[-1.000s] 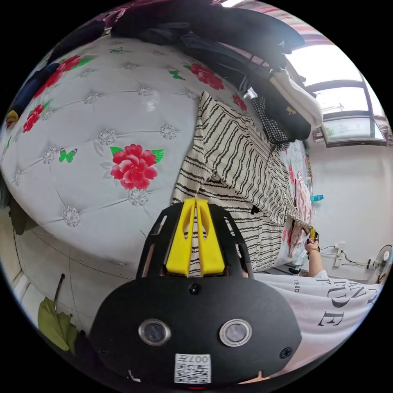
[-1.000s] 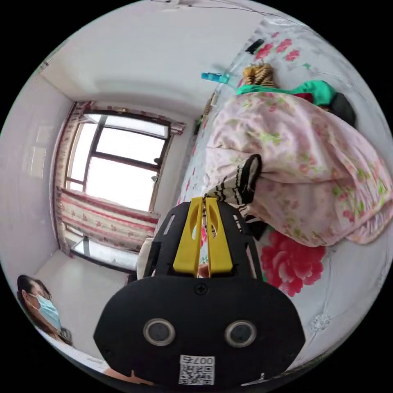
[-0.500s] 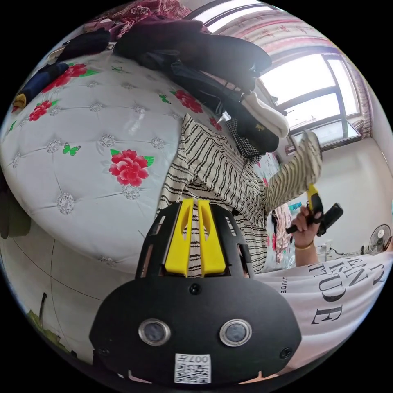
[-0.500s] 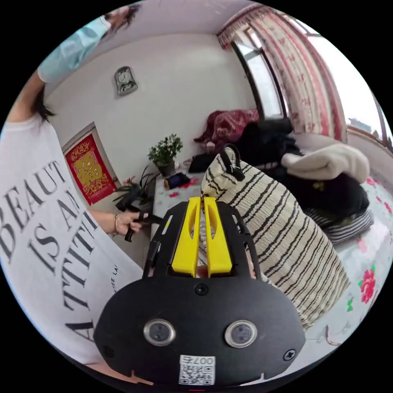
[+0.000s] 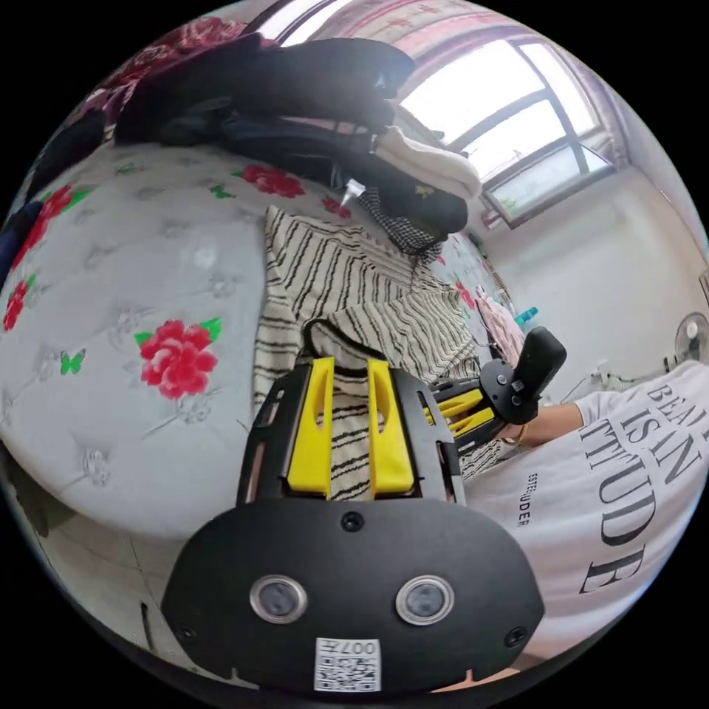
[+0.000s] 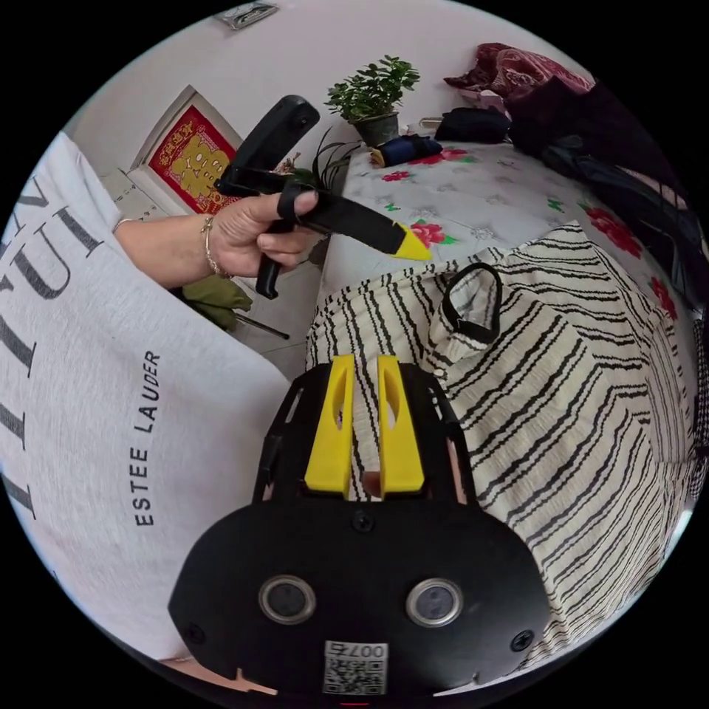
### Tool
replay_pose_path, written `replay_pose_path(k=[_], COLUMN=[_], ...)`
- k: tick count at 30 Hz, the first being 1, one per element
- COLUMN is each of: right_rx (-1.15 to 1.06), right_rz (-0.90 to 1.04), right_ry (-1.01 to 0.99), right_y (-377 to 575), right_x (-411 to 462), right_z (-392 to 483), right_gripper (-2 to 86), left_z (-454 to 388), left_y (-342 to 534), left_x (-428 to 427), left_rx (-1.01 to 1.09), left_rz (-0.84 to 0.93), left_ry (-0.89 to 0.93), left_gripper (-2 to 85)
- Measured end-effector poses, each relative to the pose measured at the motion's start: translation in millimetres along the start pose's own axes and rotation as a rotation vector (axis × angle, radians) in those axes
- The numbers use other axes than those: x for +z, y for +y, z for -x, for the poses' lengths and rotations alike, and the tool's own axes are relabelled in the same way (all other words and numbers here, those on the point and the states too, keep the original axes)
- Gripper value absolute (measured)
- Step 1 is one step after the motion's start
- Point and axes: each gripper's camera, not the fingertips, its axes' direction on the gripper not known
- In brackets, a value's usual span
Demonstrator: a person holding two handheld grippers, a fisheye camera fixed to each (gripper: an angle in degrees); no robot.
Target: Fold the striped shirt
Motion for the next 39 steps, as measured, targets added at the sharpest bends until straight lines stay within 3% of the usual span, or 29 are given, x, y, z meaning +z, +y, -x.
replay_pose_path(k=[3,6,8,13,16,20,23,27,31,39], right_rx=[0.013,0.104,0.167,0.286,0.438,0.731,0.938,1.085,1.159,1.12], right_rz=[-0.011,-0.046,-0.077,-0.113,-0.159,-0.233,-0.221,-0.176,-0.086,0.017], right_ry=[0.03,-0.012,-0.021,0.022,0.084,0.219,0.301,0.337,0.243,0.154], right_y=[-8,-10,-4,38,88,186,259,321,354,337], right_x=[1,-3,-13,-51,-85,-134,-159,-171,-153,-158], right_z=[-5,-19,-24,-18,-16,-5,12,34,31,-2], right_gripper=[1.9,1.3,1.2,1.8,2.7,4.4,5.6,7.1,8.0,8.2], left_z=[-39,-65,-57,-45,-22,15,20,15,12,-1], left_y=[-24,-45,-47,-1,40,101,139,167,177,154], left_x=[18,61,103,79,37,-7,-2,37,96,166], left_rx=[0.224,0.334,0.288,0.261,0.124,-0.167,-0.232,-0.178,-0.064,0.077], left_rz=[-0.038,0.05,0.246,0.336,0.311,0.224,0.191,0.256,0.362,0.439], left_ry=[0.057,0.093,0.017,-0.235,-0.342,-0.311,-0.296,-0.284,-0.255,-0.304], left_gripper=[7.4,7.7,6.6,4.3,3.1,4.6,6.4,10.3,13.6,13.0])
